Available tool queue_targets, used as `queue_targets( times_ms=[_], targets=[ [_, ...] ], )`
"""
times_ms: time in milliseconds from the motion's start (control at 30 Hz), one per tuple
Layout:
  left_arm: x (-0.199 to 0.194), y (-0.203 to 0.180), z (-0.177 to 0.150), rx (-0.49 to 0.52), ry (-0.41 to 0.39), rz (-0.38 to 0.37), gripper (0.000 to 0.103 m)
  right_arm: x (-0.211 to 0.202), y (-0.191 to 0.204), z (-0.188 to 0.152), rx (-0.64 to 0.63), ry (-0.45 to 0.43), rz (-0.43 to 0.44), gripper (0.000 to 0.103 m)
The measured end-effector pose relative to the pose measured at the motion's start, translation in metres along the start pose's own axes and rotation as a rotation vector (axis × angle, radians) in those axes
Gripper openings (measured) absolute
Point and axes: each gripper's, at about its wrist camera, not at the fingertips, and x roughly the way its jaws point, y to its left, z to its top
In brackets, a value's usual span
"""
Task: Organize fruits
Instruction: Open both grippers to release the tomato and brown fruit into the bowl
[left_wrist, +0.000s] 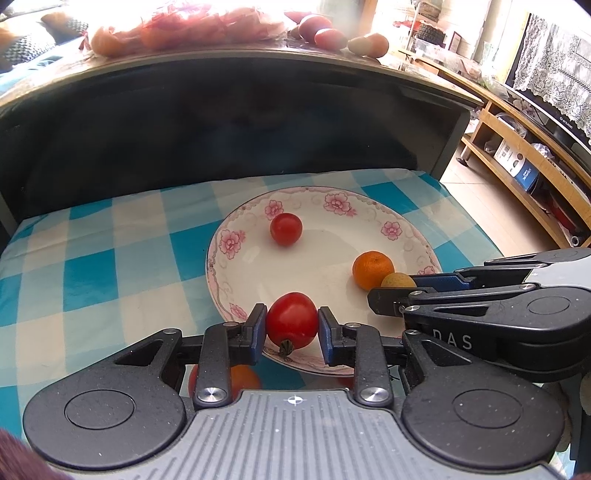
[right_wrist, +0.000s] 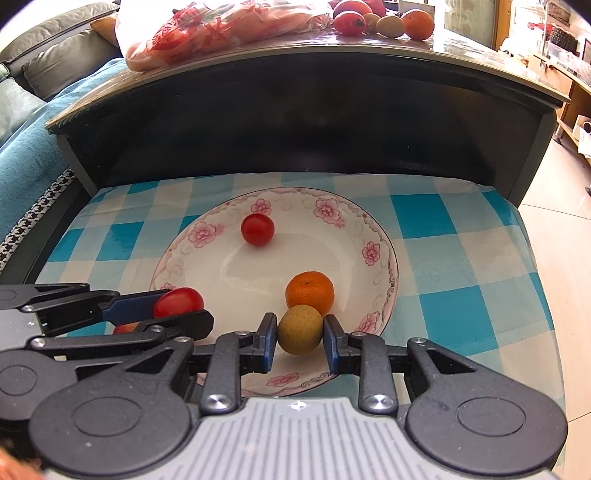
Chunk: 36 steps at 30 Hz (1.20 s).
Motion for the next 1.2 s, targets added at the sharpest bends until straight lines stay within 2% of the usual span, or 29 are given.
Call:
queue_targets(
  times_ms=[567,1200],
  targets=[
    [-0.002,0.000,0.001,0.000,-0.009,0.010,0.039,-0.003,0.000,0.001,0.001,-0.019,-0.009,0.030],
    [-0.017,-0.001,-0.002,0.011,-0.012,0.044,0.042,-0.024,0.009,-0.001,0.001,-0.046,-0.006,0.031]
  ],
)
